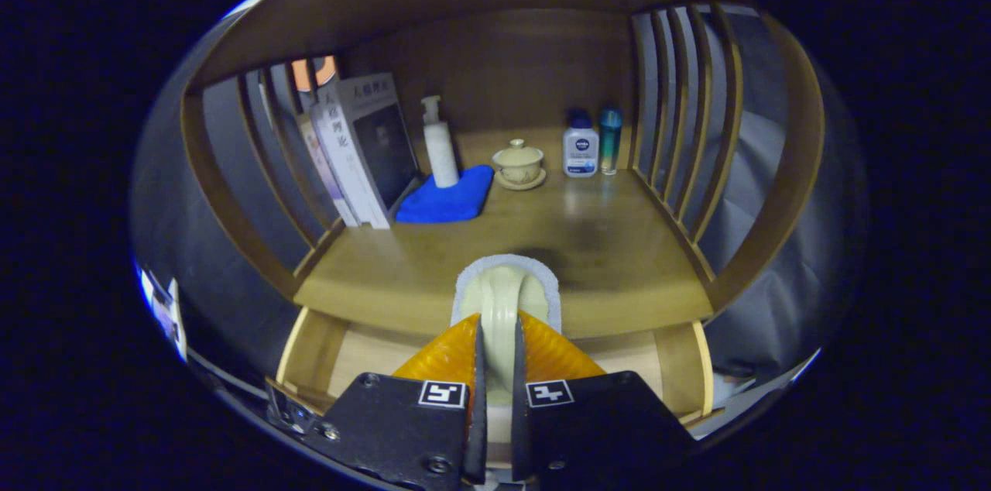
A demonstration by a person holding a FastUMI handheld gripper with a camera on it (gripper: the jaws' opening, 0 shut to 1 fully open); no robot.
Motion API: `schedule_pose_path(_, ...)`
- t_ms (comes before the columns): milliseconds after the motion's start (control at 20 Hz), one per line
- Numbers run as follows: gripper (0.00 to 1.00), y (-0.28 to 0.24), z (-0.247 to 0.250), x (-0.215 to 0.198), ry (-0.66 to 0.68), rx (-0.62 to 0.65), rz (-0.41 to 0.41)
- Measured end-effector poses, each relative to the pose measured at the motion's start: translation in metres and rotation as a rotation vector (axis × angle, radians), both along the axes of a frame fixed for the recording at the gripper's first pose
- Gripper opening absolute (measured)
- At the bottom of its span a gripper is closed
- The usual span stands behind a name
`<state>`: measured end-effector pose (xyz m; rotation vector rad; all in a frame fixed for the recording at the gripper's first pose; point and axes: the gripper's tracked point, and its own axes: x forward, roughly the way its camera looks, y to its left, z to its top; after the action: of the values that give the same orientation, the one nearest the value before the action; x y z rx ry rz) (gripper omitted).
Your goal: Pull open the drawer, take out the items inside it, and place them on the countertop above the cabinet.
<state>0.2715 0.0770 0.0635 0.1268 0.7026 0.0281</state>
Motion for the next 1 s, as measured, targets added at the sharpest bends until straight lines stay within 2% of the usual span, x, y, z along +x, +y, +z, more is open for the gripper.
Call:
schedule_pose_path(200, 0.16, -0.007, -0.003, 0.038, 0.024, -0.004, -0.020)
schedule_pose_path(400, 0.15, 0.001, -0.026, 0.067, 0.086, 0.047, -0.036)
schedule_pose_path(850, 0.15, 0.002, -0.038, 0.103, 0.065, 0.022, -0.064)
schedule_pose_path(950, 0.18, 0.003, -0.044, 0.104, 0.077, 0.007, -0.050)
schedule_pose_path(1000, 0.24, 0.008, -0.053, 0.100, 0.101, -0.003, -0.030)
